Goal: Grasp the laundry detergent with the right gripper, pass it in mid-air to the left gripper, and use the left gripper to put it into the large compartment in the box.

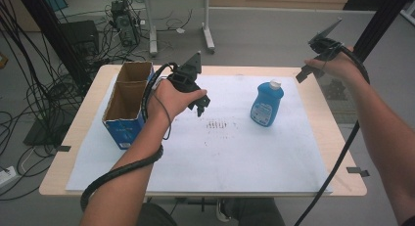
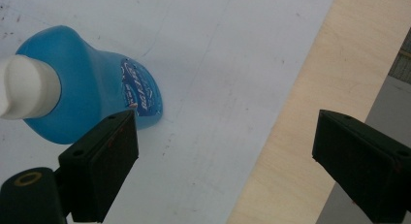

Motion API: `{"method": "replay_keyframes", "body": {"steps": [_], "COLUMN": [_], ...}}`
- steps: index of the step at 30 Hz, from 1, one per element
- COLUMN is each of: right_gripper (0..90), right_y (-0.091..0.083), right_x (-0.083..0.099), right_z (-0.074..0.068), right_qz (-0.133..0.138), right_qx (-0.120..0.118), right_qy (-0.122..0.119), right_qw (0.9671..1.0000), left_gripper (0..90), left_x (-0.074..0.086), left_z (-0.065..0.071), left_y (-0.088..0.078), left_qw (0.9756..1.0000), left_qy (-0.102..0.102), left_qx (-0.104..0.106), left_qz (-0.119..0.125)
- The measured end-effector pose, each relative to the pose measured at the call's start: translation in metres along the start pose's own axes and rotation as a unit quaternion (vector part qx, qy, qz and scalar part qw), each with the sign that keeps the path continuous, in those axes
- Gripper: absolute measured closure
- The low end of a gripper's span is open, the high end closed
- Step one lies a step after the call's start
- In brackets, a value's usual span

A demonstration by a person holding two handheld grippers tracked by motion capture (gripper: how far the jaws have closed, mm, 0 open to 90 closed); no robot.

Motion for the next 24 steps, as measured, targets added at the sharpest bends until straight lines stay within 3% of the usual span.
{"method": "replay_keyframes", "body": {"steps": [12, 24], "right_gripper": [9.2, 9.2], "right_y": [0.0016, -0.0012], "right_x": [0.0028, 0.0072], "right_z": [0.0010, -0.0053], "right_qz": [0.003, 0.015], "right_qx": [-0.008, -0.016], "right_qy": [-0.001, -0.027], "right_qw": [1.0000, 0.9994], "left_gripper": [5.9, 5.9], "left_x": [0.0002, 0.0012], "left_z": [-0.0009, -0.0011], "left_y": [0.0006, -0.0007], "left_qw": [1.0000, 1.0000], "left_qy": [0.001, 0.001], "left_qx": [-0.001, 0.002], "left_qz": [0.001, 0.004]}}
Point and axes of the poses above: each handheld gripper's, and its own axes: y roughly forward along the jaws, x roughly out of its underside, z roughly to its right, the point moved 7 cm from there along y, roughly forward along the jaws, and after that the axes turned 5 degrees about -y, right-handed, at the moved point
